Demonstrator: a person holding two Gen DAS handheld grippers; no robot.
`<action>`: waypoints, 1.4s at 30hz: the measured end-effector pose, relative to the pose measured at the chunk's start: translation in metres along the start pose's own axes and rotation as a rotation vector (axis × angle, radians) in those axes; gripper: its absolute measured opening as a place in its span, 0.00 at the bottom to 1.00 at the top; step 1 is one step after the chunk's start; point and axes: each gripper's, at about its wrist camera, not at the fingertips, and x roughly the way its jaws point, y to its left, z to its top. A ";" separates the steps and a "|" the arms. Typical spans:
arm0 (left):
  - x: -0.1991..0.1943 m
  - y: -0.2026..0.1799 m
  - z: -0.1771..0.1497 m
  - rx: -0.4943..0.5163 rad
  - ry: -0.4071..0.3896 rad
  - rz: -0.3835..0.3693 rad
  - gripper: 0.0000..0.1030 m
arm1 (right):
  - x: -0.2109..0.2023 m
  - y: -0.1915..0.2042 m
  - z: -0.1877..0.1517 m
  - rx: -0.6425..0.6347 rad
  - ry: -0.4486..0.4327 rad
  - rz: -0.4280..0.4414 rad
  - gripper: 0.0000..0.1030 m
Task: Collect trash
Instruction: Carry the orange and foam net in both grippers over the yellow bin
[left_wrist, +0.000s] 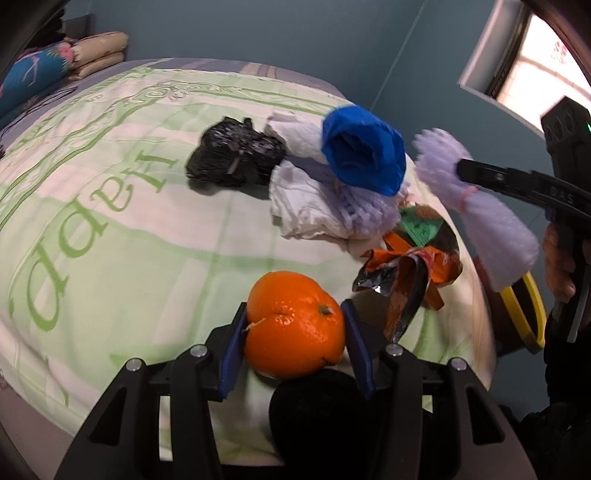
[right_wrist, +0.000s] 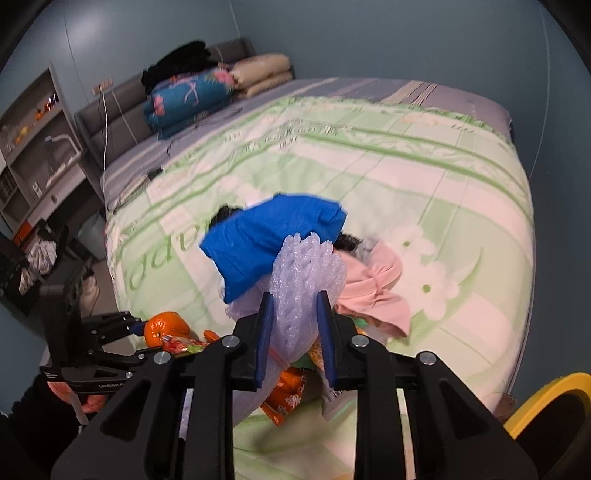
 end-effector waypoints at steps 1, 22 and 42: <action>-0.005 0.001 -0.001 -0.010 -0.011 -0.002 0.45 | -0.008 -0.001 0.001 0.005 -0.014 0.007 0.22; -0.078 -0.089 0.022 0.038 -0.214 -0.034 0.45 | -0.149 -0.045 -0.034 0.125 -0.241 -0.013 0.22; -0.004 -0.287 0.042 0.375 -0.063 -0.254 0.45 | -0.252 -0.143 -0.086 0.293 -0.466 -0.389 0.23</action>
